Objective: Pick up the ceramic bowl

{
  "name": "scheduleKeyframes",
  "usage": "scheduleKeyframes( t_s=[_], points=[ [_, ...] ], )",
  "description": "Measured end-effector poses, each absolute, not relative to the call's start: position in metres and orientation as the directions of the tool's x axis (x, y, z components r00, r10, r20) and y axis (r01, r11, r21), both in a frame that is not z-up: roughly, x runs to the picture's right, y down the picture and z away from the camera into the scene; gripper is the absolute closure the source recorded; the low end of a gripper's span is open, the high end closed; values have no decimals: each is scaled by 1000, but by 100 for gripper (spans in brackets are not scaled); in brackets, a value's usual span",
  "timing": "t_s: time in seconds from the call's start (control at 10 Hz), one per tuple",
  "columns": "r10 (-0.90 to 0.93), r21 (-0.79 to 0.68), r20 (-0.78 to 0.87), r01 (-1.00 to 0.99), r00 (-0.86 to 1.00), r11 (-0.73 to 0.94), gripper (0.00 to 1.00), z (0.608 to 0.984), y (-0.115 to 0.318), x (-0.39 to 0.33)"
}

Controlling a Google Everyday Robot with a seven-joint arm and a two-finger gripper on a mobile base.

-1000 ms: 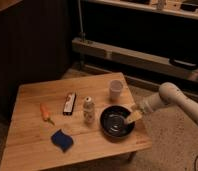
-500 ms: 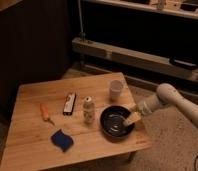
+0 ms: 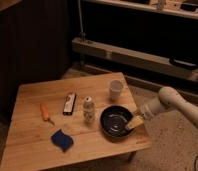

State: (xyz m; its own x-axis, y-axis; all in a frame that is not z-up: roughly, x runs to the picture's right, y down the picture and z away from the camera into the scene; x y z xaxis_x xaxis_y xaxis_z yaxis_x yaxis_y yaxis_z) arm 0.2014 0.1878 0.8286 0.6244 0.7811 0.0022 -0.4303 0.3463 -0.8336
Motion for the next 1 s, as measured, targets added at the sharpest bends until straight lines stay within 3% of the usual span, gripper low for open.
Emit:
scheduleKeyframes(
  t_s=[0.2, 0.3, 0.7, 1.0],
  points=[
    [781, -836, 1, -428, 624, 343, 35, 828, 190, 202],
    [773, -834, 5, -425, 634, 353, 50, 825, 190, 203],
    [723, -826, -10, -413, 691, 383, 92, 824, 185, 194],
    [681, -820, -40, -413, 731, 395, 100, 825, 185, 186]
  ],
)
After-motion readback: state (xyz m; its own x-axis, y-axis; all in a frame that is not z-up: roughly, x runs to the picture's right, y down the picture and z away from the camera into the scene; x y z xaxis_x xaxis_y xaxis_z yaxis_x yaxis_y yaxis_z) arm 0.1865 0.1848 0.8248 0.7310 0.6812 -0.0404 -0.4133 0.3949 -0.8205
